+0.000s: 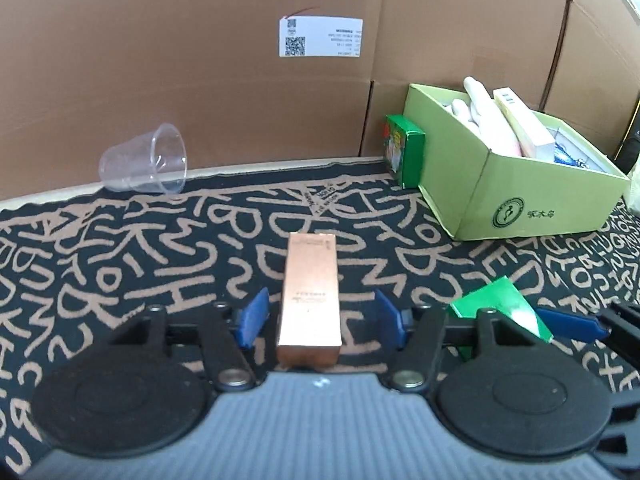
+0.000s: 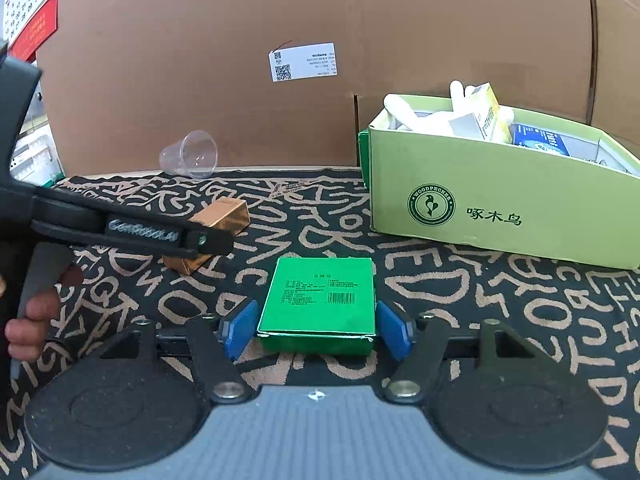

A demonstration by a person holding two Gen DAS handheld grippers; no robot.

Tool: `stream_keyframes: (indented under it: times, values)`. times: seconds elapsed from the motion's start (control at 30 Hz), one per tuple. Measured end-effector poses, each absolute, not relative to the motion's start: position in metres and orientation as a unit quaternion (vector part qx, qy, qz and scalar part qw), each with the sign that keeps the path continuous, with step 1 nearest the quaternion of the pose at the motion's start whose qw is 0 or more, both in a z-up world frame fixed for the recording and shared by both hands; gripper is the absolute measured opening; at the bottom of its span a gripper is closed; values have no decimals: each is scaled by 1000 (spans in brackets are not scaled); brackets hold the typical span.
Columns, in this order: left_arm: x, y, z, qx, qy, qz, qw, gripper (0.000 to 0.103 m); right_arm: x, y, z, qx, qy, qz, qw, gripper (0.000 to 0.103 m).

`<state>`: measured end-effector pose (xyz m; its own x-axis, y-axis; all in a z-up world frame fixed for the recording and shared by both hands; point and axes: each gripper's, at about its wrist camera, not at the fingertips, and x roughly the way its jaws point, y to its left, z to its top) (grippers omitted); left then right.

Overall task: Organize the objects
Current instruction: 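Grasp the green box with the right tool while the left tool grasps the copper box, then carry green box and copper box into the shoebox and open both tools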

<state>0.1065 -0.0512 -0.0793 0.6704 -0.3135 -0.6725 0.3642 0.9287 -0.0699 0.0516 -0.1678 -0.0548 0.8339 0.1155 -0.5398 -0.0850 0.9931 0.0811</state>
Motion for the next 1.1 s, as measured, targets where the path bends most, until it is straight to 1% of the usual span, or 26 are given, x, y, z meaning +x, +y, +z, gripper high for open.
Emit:
stream_keyframes:
  times: [0.1,0.17,0.2,0.23,0.33,0.37,0.4,0.43,0.47,0.5,0.53,0.57,0.83,1.1]
  values:
    - [115,-55,-78,44,365,-171,914,57,51,-167,-54,20,279,49,959,74]
    - [118,-55,-82,47,366,-163,915,57,53,-168,-54,23,279,47,959,74]
    - [120,-53,-84,46,369,-163,914,48,55,-169,-55,24,281,46,958,74]
    - [121,-53,-84,44,371,-163,913,45,56,-168,-55,25,282,47,958,74]
    - [124,-52,-84,48,370,-157,914,45,58,-166,-56,21,285,47,957,74]
    - [125,-53,-84,50,370,-156,915,49,58,-166,-56,19,285,47,957,74]
    - [126,-54,-85,53,370,-155,914,49,59,-166,-56,19,286,48,957,73]
    - [127,-55,-86,56,368,-154,915,49,59,-165,-56,19,287,48,957,72]
    - [127,-56,-86,60,367,-154,915,48,58,-166,-56,19,286,48,957,67]
    - [126,-57,-86,64,365,-154,916,42,58,-167,-56,22,285,49,957,67]
    - [125,-58,-86,65,364,-156,916,39,57,-168,-56,24,285,50,957,67]
    - [123,-59,-85,65,365,-158,915,32,56,-169,-56,27,284,51,957,67]
    - [106,-70,-75,53,370,-185,909,31,42,-187,-53,63,273,63,958,66]
    - [79,-111,-33,64,324,-252,909,31,16,-230,-37,70,235,26,969,65]
